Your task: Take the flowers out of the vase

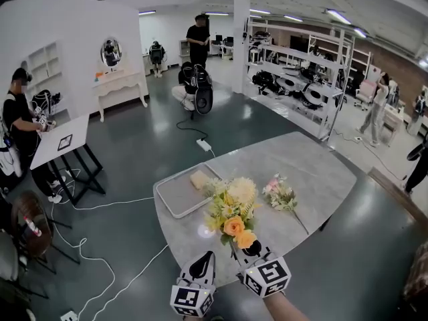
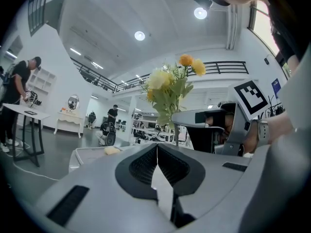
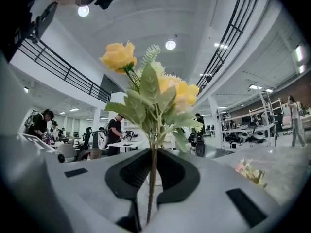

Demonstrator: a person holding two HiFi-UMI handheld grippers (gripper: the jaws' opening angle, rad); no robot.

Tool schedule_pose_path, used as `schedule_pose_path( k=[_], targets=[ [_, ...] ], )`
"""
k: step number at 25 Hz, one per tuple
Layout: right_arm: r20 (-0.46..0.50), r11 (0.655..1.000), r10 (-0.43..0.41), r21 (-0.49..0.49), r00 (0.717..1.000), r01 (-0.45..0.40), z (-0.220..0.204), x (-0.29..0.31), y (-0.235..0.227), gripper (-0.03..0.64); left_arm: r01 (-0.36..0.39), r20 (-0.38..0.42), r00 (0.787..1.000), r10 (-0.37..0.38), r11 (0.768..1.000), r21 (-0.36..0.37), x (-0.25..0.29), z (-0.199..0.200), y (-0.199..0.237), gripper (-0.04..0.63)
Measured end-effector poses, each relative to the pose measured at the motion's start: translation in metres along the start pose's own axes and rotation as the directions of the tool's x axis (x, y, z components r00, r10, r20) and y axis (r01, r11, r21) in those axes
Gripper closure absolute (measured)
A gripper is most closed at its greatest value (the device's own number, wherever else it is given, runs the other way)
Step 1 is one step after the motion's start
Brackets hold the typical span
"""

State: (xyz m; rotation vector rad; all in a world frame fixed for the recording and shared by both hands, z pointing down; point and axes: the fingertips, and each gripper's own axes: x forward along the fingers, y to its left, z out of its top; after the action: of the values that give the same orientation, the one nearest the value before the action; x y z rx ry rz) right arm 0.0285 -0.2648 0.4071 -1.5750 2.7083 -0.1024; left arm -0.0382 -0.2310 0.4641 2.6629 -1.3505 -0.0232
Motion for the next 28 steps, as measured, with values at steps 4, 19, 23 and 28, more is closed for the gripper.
schedule_pose_path(
  k=[4, 19, 23, 28],
  targets=[
    [-0.011, 0.999, 0.038, -0.011, 0.999, -0.038, 0.004, -0.015, -0.002, 0.569, -0.028, 0.008, 1.0, 0.028, 1.0, -0.01, -0.003, 0.005, -0.018, 0.581],
    [-0.024, 0.993, 0.12, 0.0, 0.992, -0.12, 0.001, -0.086, 0.0, 0.569, -0.101, 0.003, 0.995, 0.101, 0.995, -0.02, -0.034, -0.007, -0.083, 0.581],
    [-0.024, 0.991, 0.137, 0.003, 0.99, -0.137, -0.003, -0.106, 0.006, 0.569, -0.119, -0.002, 0.993, 0.119, 0.993, -0.02, -0.047, -0.013, -0.097, 0.581],
    [-0.03, 0.988, 0.154, 0.001, 0.988, -0.154, -0.007, -0.132, 0.011, 0.569, -0.129, 0.0, 0.992, 0.13, 0.991, -0.019, -0.062, -0.019, -0.121, 0.581]
  ],
)
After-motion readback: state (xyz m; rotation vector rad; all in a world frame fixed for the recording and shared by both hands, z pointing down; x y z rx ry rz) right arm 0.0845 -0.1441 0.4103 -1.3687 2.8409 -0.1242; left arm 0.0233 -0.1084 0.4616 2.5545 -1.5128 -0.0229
